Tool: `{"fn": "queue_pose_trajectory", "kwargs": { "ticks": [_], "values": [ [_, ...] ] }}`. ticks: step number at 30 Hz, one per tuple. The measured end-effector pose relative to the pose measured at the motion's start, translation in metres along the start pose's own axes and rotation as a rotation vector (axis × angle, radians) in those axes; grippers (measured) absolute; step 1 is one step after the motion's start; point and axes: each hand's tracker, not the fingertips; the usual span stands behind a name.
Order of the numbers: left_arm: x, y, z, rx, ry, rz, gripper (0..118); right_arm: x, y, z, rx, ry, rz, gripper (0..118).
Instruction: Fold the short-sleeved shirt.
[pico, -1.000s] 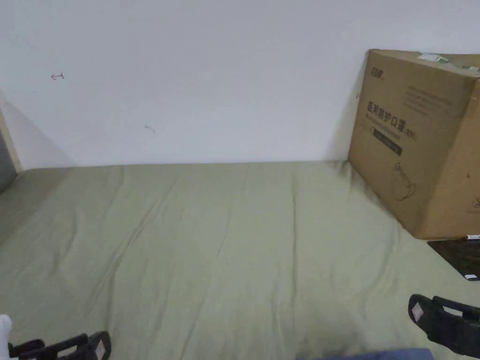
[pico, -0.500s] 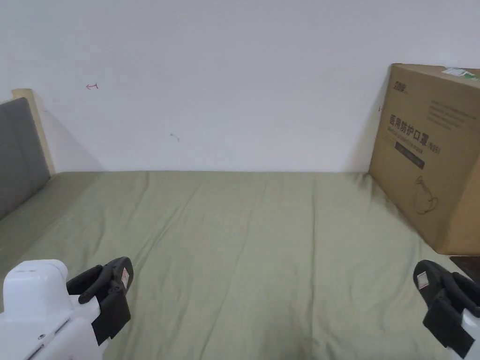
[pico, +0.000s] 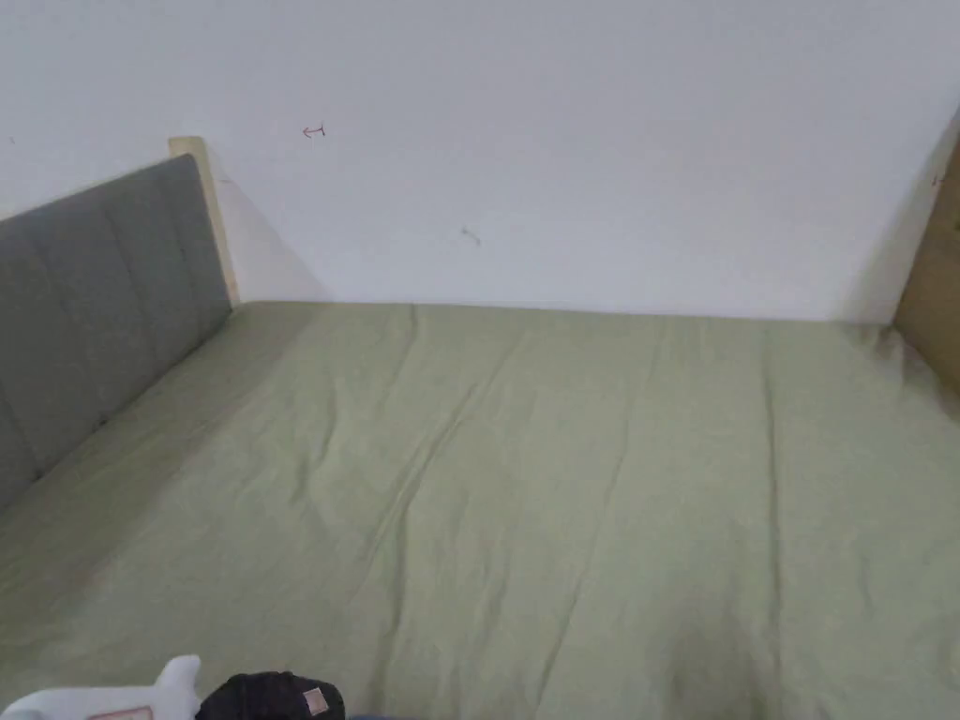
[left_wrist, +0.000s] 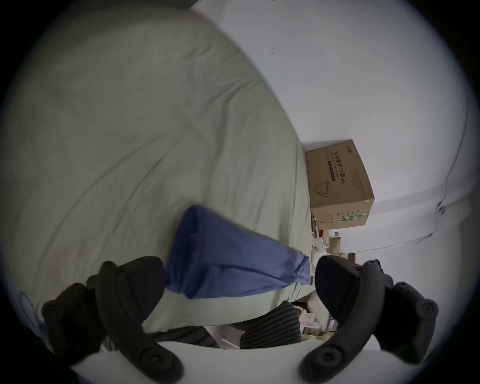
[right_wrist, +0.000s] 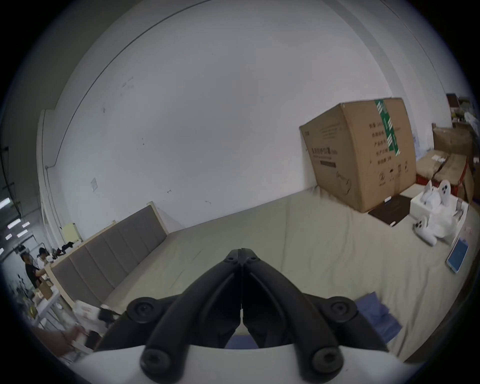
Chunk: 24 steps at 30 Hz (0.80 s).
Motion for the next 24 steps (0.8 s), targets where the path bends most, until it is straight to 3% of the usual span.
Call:
{"fn": "queue_pose_trajectory", "kwargs": {
  "ticks": [4,7,10,11,12,13,14,16,17,20,22,24],
  "values": [
    [-0.035,0.005,-0.042,-0.061,-0.056,0.021,116,-0.012,0.0,-0.015,-0.045,0.025,-0.014,0],
    [-0.04,0.005,-0.062,-0.048,-0.278,0.034,118,-0.023,0.0,-0.018,-0.063,0.032,0.024,0],
    [-0.044,0.009,-0.084,-0.079,-0.352,0.082,117,-0.028,-0.001,-0.02,-0.083,0.036,0.038,0],
    [-0.045,0.008,-0.087,-0.086,-0.36,0.068,104,-0.029,-0.002,-0.021,-0.091,0.034,0.041,0],
    [-0.043,0.01,-0.088,-0.087,-0.34,0.058,68,-0.03,-0.003,-0.02,-0.094,0.029,0.047,0],
    [-0.04,0.012,-0.087,-0.085,-0.314,0.041,9,-0.03,-0.004,-0.02,-0.097,0.025,0.05,0],
    [-0.039,0.015,-0.086,-0.085,-0.205,0.003,10,-0.029,-0.005,-0.02,-0.098,0.022,0.053,0],
    [-0.042,0.013,-0.096,-0.121,0.171,-0.099,10,-0.032,-0.006,-0.017,-0.095,0.011,0.062,0],
    [-0.037,0.01,-0.087,-0.068,-0.095,0.002,10,-0.03,-0.007,-0.016,-0.09,0.003,0.069,0],
    [0.002,0.004,-0.073,-0.033,0.07,-0.222,10,-0.023,-0.01,-0.013,-0.034,-0.04,0.128,0],
    [0.028,-0.003,-0.056,0.014,0.085,-0.295,10,-0.021,-0.011,-0.017,0.03,-0.15,0.229,0],
    [0.052,-0.007,-0.039,0.067,0.131,-0.343,10,-0.01,-0.007,-0.026,0.063,-0.216,0.271,0]
  ]
}}
